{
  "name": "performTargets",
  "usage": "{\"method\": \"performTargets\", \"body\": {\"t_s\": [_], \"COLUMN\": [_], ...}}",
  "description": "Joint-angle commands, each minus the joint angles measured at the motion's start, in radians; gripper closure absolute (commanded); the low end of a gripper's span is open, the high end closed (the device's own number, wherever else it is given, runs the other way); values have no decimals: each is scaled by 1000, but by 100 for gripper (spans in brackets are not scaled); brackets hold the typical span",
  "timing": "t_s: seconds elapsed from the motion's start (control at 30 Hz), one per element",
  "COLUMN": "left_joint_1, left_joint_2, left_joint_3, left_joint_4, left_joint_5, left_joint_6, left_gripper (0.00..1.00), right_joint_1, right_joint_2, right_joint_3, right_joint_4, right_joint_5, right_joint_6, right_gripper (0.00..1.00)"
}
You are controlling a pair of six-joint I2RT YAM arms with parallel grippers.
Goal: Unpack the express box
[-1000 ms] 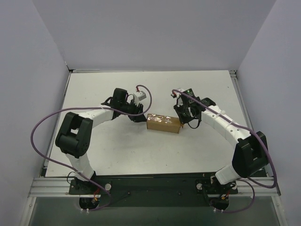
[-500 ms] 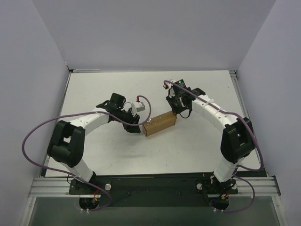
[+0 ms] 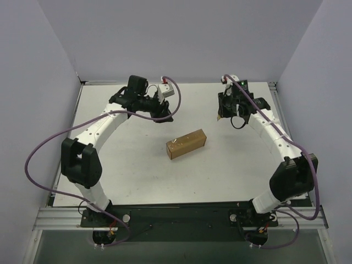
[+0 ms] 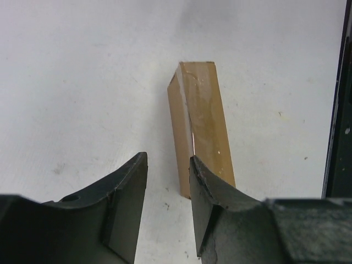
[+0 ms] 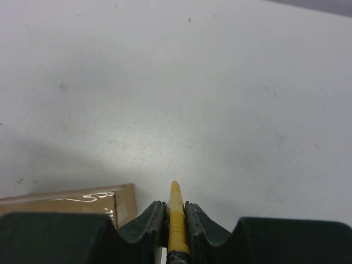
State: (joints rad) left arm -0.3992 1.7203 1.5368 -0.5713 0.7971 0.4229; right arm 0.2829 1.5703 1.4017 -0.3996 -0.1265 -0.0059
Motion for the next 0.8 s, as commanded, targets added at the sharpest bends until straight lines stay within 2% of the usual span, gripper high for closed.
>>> {"method": "performTargets", "body": {"t_s": [0.0,0.1,0.23,0.27,0.43,0.5,0.6,0.77], "left_joint_1": [-26,-47,-72,-78,-86,-102,-142,-158], "left_joint_2": [166,270,352,360,380,407,430,463], "left_joint_3": [175,279,344,344,292,331,353,364], "left_joint_4": [36,4,42,97,224,190,117,100], "left_joint_5": [19,30,42,34,164,139,97,-8], "left_joint_6": [-117,-119,-206,-296,-372,-372,-280,-254], "left_gripper": [53,53,51,51,51,50,48,46], "right_joint_1": [13,15,24,27,19,10,-19,-45], "right_joint_2": [-145,-197,-262,-271,-305,-328,-332,-326], "right_joint_3": [-102,-162,-224,-227,-253,-277,-291,-288], "right_joint_4": [129,151,159,154,151,163,169,199], "right_joint_5": [-82,-107,-104,-84,-73,-65,-85,-114], "right_joint_6": [70,80,32,23,15,-11,6,90], "right_gripper": [100,100,100,100,100,100,100,100]}}
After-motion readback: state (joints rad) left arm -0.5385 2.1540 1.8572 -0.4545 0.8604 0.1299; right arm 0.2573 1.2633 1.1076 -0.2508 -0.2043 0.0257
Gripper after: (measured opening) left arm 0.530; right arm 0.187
